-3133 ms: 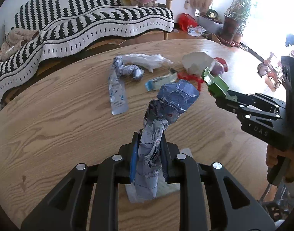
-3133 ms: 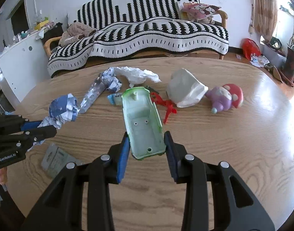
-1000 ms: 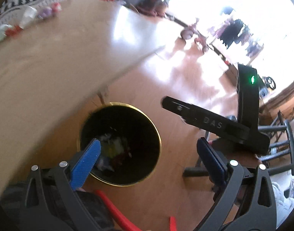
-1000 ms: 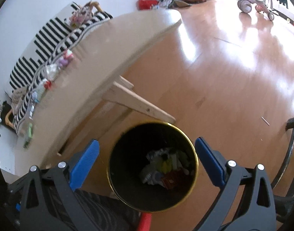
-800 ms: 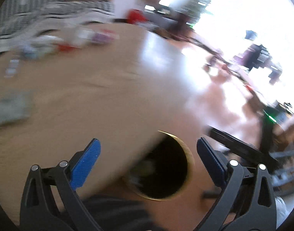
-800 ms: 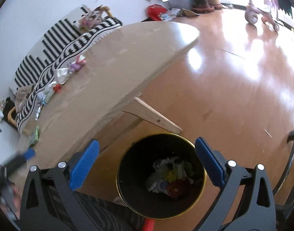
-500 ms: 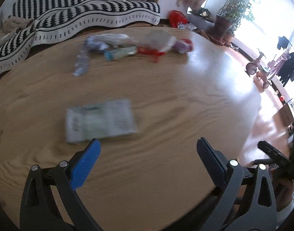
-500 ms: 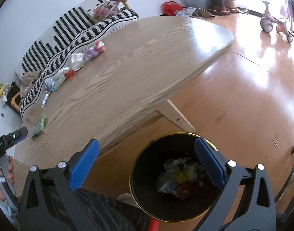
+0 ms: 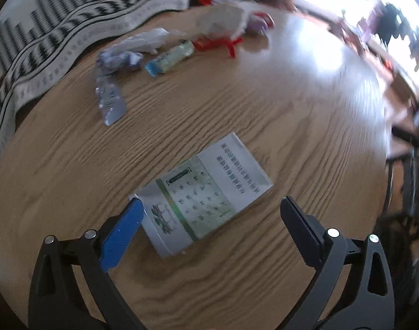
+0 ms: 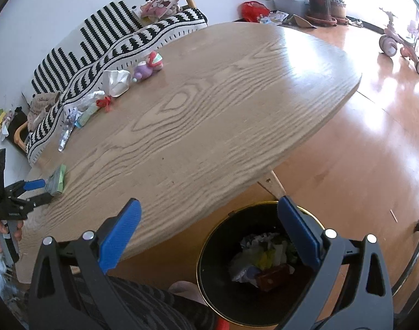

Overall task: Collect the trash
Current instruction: 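Move the left gripper to the green-white printed box and grasp it, then grasp the pink-purple toy ball with the right gripper while the left holds the box, then carry both items to the black bin and open both grippers over it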

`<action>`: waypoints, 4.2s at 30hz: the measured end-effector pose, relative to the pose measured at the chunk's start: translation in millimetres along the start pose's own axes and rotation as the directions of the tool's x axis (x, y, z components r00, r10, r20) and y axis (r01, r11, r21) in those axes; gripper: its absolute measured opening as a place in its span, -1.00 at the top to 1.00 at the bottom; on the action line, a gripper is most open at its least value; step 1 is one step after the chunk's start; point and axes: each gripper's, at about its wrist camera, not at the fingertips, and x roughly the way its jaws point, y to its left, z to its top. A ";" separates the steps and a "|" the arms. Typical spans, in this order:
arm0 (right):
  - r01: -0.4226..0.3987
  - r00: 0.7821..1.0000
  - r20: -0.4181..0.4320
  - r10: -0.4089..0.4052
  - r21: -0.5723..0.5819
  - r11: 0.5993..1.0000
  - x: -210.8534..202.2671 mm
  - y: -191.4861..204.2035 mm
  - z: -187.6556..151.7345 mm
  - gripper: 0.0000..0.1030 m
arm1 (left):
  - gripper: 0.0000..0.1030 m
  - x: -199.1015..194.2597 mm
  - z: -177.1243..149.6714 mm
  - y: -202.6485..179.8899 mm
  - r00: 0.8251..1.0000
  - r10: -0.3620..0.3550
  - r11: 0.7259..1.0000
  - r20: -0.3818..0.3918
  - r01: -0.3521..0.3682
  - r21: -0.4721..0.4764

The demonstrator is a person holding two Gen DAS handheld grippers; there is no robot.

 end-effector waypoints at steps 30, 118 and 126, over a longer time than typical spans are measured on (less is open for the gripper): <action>0.040 0.996 0.079 -0.037 -0.032 0.999 -8.0 30.7 53.4 -0.89 | -0.88 27.6 27.1 5.7 0.999 0.043 0.996 0.030 -0.040 -0.085; 0.070 0.995 -0.077 -0.069 0.014 0.997 -52.3 -97.3 -48.2 0.59 | -0.10 62.2 -28.0 -308.9 0.954 -0.294 0.949 -0.060 0.283 -0.139; 0.074 0.993 -0.090 -0.071 0.030 0.997 -41.9 -96.5 -39.4 0.59 | -0.10 60.1 -26.2 -316.1 0.949 -0.312 0.944 -0.050 0.304 -0.128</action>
